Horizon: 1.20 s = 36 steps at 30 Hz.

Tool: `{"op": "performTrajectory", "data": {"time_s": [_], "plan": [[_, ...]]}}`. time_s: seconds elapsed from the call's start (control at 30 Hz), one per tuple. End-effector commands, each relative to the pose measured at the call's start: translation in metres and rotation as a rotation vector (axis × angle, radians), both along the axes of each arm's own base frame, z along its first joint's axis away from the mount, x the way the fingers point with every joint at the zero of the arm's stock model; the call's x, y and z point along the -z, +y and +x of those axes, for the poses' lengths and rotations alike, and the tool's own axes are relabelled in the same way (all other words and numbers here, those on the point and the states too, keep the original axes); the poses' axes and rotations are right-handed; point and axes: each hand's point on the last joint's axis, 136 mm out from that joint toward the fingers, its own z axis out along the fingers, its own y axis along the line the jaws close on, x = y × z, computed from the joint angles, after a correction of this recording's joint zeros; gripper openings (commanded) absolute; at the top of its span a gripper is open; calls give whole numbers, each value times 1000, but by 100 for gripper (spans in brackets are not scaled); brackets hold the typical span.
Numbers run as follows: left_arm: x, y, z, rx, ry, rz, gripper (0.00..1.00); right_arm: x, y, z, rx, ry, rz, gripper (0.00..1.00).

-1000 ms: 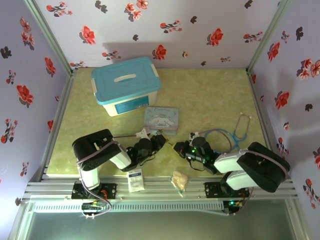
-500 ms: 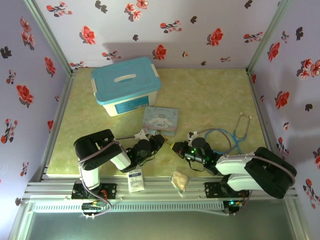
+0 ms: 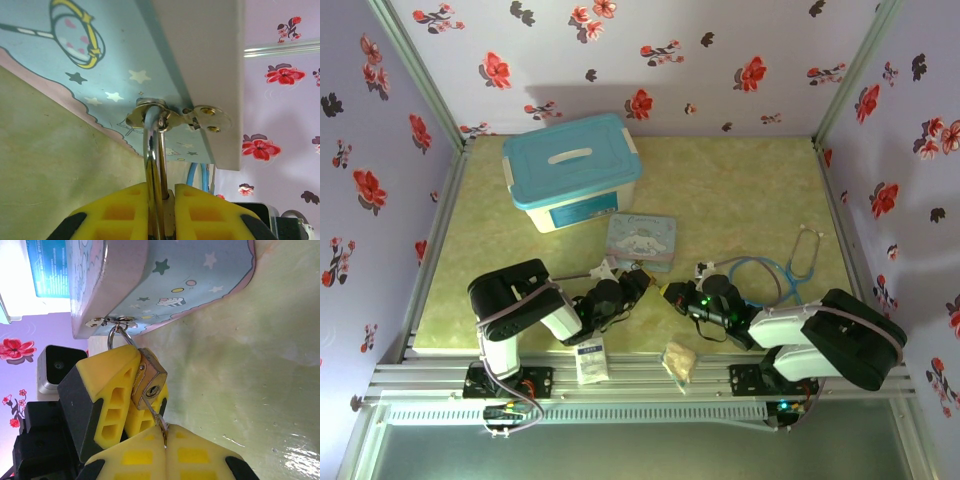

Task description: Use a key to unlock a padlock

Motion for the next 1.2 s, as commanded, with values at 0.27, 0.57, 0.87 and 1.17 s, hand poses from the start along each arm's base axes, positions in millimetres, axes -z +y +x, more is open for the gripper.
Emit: {"op": "performTrajectory", "data": {"time_s": [0.27, 0.57, 0.87, 1.17], "plan": [[-32, -10, 3, -7, -49, -108, 0, -2, -1, 5, 23, -37, -4, 0], [-37, -10, 4, -10, -65, -110, 0, 1, 3, 8, 23, -36, 12, 0], [-39, -14, 0, 5, -50, -130, 0, -3, 13, 13, 20, -50, 60, 0], [-43, -14, 1, 4, -59, -137, 0, 4, 15, 15, 32, -45, 118, 0]]}}
